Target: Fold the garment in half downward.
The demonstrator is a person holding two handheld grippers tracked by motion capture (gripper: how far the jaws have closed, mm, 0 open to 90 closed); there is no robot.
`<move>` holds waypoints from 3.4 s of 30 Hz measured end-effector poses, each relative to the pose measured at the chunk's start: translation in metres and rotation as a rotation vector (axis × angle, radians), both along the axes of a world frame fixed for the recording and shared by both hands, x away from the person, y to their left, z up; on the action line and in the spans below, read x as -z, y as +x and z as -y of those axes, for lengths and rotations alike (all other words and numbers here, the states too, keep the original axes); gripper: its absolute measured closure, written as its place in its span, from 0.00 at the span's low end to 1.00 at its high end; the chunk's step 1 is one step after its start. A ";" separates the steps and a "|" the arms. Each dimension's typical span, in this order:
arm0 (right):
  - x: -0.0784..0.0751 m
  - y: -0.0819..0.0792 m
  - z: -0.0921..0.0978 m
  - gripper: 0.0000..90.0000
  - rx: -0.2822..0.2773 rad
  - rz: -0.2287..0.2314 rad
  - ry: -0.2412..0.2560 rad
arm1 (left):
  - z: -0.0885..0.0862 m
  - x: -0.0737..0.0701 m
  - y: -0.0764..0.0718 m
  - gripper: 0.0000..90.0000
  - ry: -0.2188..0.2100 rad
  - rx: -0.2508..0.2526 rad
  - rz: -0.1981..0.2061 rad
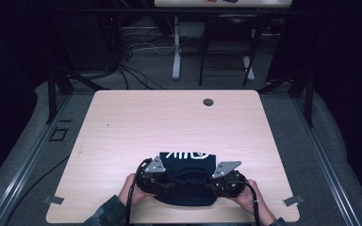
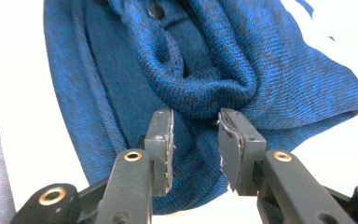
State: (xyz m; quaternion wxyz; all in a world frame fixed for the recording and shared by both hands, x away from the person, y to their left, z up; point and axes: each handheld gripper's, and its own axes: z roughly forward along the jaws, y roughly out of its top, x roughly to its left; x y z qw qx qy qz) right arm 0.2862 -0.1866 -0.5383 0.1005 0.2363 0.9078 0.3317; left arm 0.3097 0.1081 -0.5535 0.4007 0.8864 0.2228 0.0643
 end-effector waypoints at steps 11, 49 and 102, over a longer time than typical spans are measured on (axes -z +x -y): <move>-0.025 0.003 0.004 0.73 0.044 0.101 0.075 | -0.009 -0.029 0.001 0.37 -0.087 -0.072 0.137; 0.019 0.032 -0.016 0.22 0.105 0.005 -0.057 | 0.003 0.013 0.006 0.19 0.152 -0.124 0.111; -0.003 0.029 0.054 0.04 0.358 0.072 0.016 | -0.074 0.005 0.033 0.00 0.098 -0.406 0.095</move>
